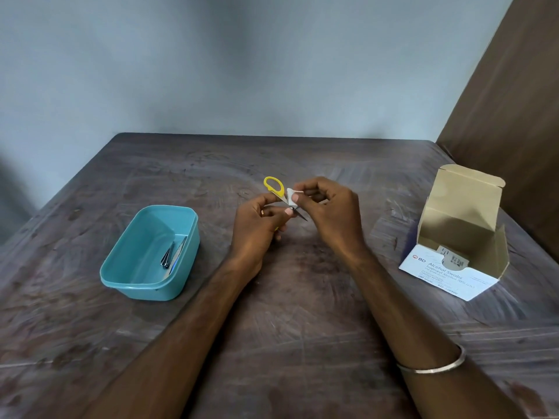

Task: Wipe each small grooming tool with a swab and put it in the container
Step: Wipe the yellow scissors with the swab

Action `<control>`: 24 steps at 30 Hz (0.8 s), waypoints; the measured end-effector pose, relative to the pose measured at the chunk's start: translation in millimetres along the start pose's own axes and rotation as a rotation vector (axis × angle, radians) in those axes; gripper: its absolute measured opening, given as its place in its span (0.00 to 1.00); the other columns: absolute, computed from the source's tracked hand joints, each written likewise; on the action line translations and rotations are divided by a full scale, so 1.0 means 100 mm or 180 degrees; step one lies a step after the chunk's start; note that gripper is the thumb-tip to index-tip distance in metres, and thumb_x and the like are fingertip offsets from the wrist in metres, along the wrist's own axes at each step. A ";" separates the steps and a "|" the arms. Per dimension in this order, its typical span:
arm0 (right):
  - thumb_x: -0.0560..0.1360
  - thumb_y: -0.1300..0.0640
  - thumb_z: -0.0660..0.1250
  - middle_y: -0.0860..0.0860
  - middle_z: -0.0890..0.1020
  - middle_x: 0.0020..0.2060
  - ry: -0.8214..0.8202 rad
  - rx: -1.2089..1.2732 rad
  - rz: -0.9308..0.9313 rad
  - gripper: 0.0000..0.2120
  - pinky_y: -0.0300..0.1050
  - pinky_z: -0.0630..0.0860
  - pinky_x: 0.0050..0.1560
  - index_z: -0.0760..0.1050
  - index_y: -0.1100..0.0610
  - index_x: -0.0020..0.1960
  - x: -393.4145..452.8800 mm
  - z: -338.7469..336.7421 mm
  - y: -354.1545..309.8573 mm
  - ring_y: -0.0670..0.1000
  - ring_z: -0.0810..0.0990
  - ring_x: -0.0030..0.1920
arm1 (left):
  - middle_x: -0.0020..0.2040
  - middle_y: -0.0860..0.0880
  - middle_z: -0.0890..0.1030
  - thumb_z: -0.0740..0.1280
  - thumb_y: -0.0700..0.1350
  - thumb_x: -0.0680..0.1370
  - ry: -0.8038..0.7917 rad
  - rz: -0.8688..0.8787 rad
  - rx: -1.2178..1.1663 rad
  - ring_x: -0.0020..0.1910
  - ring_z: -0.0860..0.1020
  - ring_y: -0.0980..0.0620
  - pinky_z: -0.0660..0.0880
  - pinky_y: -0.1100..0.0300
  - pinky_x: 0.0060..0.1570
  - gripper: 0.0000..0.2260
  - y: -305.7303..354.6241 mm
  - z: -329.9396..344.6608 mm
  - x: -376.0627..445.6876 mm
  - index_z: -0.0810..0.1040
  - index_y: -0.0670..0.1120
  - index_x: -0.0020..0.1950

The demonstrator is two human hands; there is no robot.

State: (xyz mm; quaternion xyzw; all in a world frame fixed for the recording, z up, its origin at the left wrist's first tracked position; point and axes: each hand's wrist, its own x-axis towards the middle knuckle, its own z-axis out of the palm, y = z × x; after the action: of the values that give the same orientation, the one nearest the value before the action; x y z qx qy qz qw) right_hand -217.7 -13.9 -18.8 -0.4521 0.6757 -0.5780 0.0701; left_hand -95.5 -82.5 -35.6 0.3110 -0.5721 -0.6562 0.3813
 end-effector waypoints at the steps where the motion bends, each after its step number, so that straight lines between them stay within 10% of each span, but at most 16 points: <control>1: 0.72 0.59 0.76 0.41 0.84 0.38 -0.0063 -0.0058 -0.0049 0.04 0.28 0.71 0.38 0.85 0.53 0.46 -0.01 0.01 0.00 0.37 0.81 0.37 | 0.40 0.43 0.85 0.71 0.34 0.75 0.0008 0.0046 0.0056 0.27 0.73 0.55 0.68 0.62 0.25 0.10 0.00 0.00 -0.01 0.81 0.46 0.53; 24: 0.74 0.56 0.73 0.48 0.83 0.35 0.0362 -0.0431 -0.0724 0.03 0.53 0.79 0.34 0.81 0.56 0.45 -0.05 0.14 0.06 0.49 0.82 0.35 | 0.30 0.51 0.82 0.75 0.39 0.67 0.0444 0.0715 0.1655 0.26 0.75 0.62 0.70 0.66 0.30 0.09 0.05 0.05 -0.12 0.86 0.47 0.46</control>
State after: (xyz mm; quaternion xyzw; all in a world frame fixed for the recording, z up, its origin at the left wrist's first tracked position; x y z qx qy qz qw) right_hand -209.2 -20.5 -30.5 -0.4959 0.6605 -0.5600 -0.0649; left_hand -92.7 -70.5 -29.8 0.3773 -0.7243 -0.4183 0.3975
